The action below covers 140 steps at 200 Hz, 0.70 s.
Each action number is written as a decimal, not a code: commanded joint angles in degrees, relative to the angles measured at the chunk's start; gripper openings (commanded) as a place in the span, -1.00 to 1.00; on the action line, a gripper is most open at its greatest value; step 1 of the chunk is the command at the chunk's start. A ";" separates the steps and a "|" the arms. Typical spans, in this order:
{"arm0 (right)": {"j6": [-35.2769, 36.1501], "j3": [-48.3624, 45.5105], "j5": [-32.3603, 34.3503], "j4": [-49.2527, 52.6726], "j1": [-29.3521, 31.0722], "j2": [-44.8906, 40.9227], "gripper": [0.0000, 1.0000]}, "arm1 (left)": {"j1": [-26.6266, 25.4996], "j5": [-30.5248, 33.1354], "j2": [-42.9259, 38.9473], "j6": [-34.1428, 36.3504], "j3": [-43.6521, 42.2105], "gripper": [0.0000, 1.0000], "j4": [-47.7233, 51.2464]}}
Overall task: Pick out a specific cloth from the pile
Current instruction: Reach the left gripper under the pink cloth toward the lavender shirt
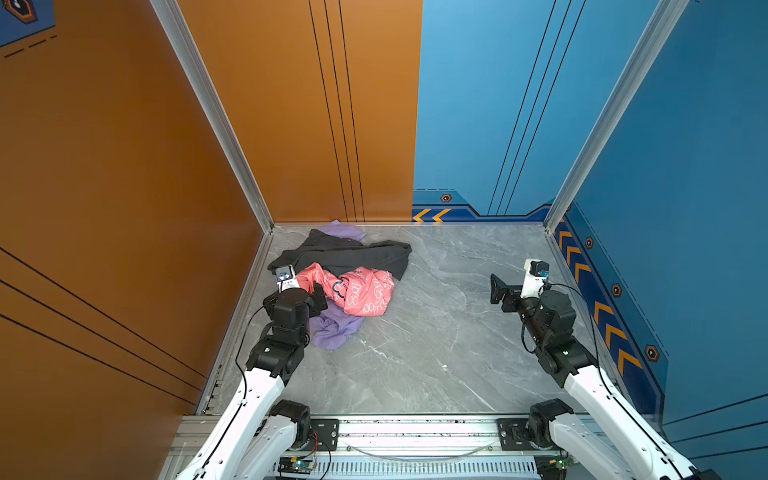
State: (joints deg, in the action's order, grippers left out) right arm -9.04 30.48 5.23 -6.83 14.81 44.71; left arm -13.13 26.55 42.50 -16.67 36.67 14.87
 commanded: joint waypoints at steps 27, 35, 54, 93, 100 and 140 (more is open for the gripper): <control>0.07 5.98 -1.23 11.18 3.73 -0.11 1.00 | 0.90 -13.37 1.51 -16.99 2.04 0.99 17.05; 0.16 6.47 -1.51 11.52 4.33 0.30 1.00 | 0.89 -14.41 2.36 -18.73 1.61 0.99 17.19; 0.42 7.17 -1.95 11.66 5.72 1.36 1.00 | 0.95 -15.51 4.79 -21.94 0.18 0.97 17.12; 1.15 8.29 -1.81 12.27 8.28 3.43 1.00 | 0.95 -18.71 8.83 -24.10 -0.38 0.85 15.48; 1.13 8.20 -1.75 12.12 8.55 3.62 1.00 | 1.00 -19.33 9.26 -24.56 -0.75 0.79 14.58; 1.13 7.67 -1.50 11.93 9.43 3.93 1.00 | 1.25 -22.24 11.75 -27.99 -2.81 0.45 10.81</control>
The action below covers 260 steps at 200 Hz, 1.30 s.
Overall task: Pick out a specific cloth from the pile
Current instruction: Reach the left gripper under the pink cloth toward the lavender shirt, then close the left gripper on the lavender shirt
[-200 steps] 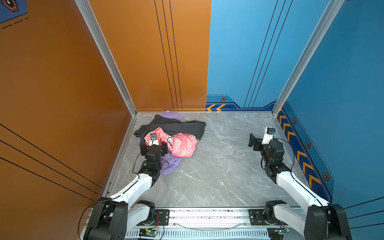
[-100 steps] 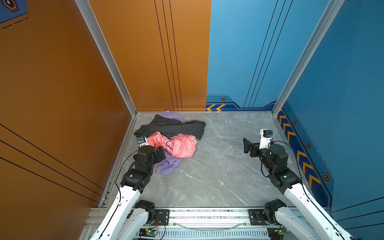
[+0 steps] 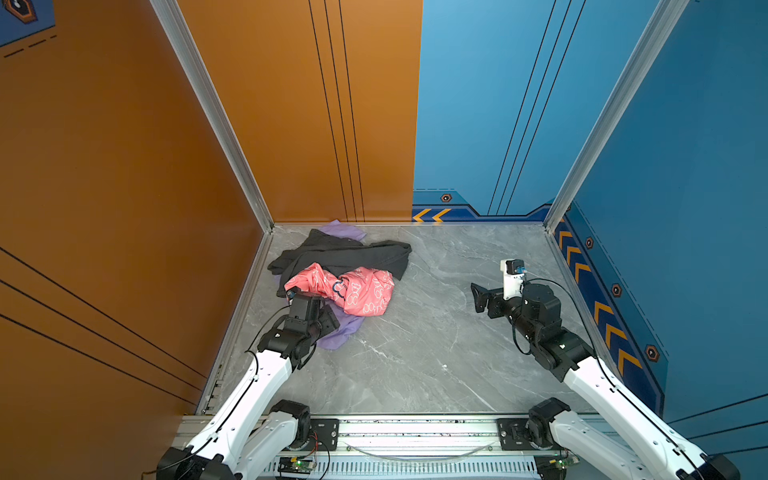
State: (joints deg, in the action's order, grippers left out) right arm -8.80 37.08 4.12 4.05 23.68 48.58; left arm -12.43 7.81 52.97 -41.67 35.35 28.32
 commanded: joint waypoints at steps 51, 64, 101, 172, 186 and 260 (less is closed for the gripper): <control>1.02 0.88 -0.39 1.72 1.01 -0.13 1.00 | 0.94 -9.76 6.33 -4.35 -1.87 0.25 -9.29; 1.00 1.21 -0.39 1.81 1.11 -0.11 1.00 | 1.06 -11.53 8.19 -4.78 -1.23 0.20 -10.03; 1.37 1.50 -0.16 1.55 1.20 0.00 1.00 | 1.32 -12.07 11.33 -4.75 -1.09 0.06 -9.88; 1.40 3.02 -0.98 1.42 1.54 2.49 1.00 | 1.30 -12.39 13.87 -6.24 -2.70 -0.30 -14.22; 1.29 2.83 -0.85 1.31 1.81 2.40 1.00 | 1.20 -13.00 14.88 -6.55 -2.67 -0.37 -15.79; 1.37 1.42 0.11 1.80 2.08 0.87 1.00 | 1.32 -15.58 18.21 -5.79 -0.58 -1.00 -16.98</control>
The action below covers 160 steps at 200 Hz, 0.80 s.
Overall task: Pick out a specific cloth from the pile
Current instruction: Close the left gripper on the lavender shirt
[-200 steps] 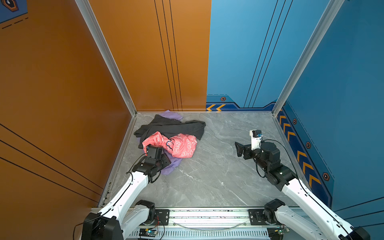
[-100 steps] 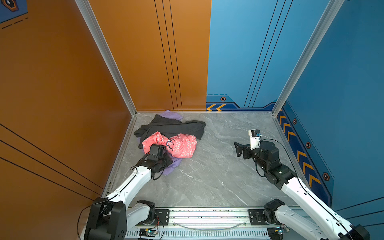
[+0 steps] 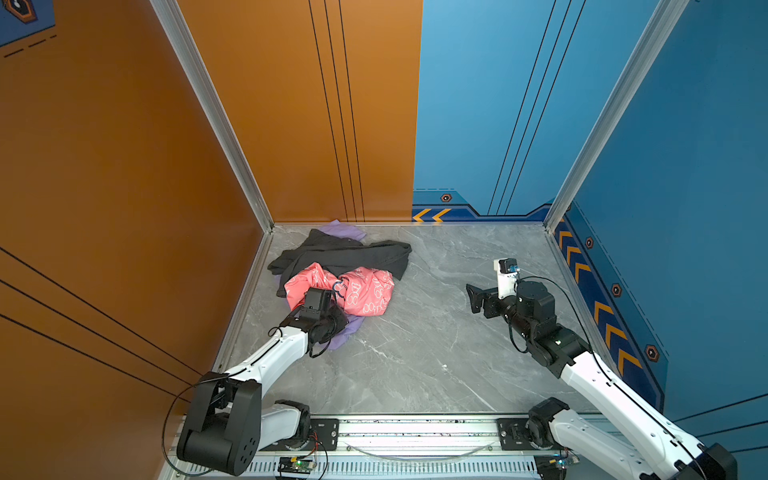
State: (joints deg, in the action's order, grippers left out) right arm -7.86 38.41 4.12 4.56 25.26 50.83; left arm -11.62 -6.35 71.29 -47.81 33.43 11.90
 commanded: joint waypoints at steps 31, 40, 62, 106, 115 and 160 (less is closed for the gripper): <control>0.43 -0.09 0.43 1.68 0.50 -2.17 1.00 | 0.42 -0.57 -3.92 1.40 2.17 -1.00 -2.50; 0.35 -0.01 0.39 1.90 0.57 -2.39 1.00 | 0.34 -0.44 -5.06 2.46 3.24 -1.00 -1.90; 0.25 0.08 0.19 1.95 0.63 -2.90 1.00 | 0.36 1.27 -7.56 3.64 6.26 -1.00 1.74; -0.56 0.00 -0.16 2.02 0.94 -3.70 1.00 | 0.32 4.86 -12.90 5.02 11.22 -1.00 3.84; -0.51 -0.01 -0.28 2.11 0.95 -3.64 1.00 | 0.37 5.41 -13.71 5.63 12.47 -1.00 4.14; -0.04 0.40 -1.99 3.70 1.11 -3.05 1.00 | 0.63 7.43 -15.81 10.07 20.37 -1.00 6.79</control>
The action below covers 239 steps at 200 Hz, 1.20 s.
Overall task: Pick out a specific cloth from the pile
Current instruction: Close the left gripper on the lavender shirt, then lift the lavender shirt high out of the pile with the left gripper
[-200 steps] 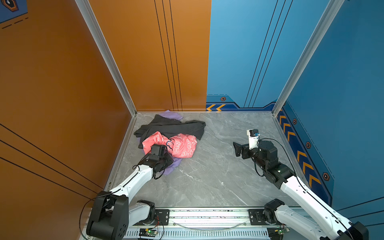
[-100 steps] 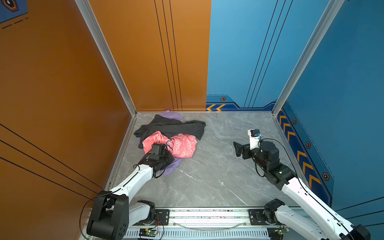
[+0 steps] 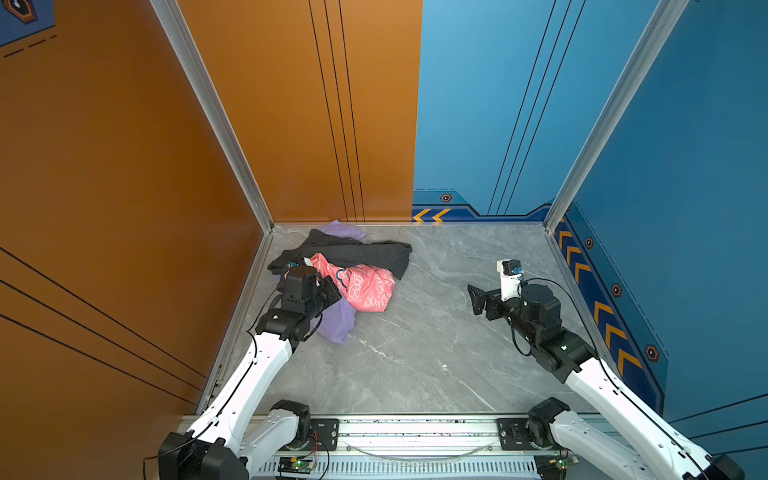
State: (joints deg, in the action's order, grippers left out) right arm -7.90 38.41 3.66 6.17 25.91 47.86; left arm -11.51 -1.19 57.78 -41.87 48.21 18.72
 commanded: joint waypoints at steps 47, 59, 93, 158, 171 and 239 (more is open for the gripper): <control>0.21 0.78 -1.82 2.61 0.73 0.11 1.00 | 1.14 4.08 -2.06 8.41 14.69 -1.00 1.23; 0.09 0.97 -1.88 2.69 0.80 0.14 1.00 | 1.34 4.51 -1.75 9.63 16.76 -1.00 1.24; -0.51 1.35 -2.75 2.82 0.81 1.11 1.00 | 2.45 4.62 -1.33 12.48 21.05 -1.00 -1.23; -0.49 3.20 -4.08 5.20 1.51 3.37 1.00 | 7.17 3.92 1.60 15.91 30.42 -1.00 -2.56; -0.39 3.33 -4.05 5.42 1.69 3.65 1.00 | 8.51 3.41 2.29 16.36 32.79 -1.00 -2.46; -0.32 3.81 -4.10 5.42 2.30 4.70 1.00 | 13.07 -3.85 6.07 17.29 45.08 -1.00 -0.79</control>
State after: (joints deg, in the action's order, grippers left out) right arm -7.92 40.36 0.16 10.13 27.77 52.12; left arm 0.62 -1.32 64.25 -26.33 87.22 24.01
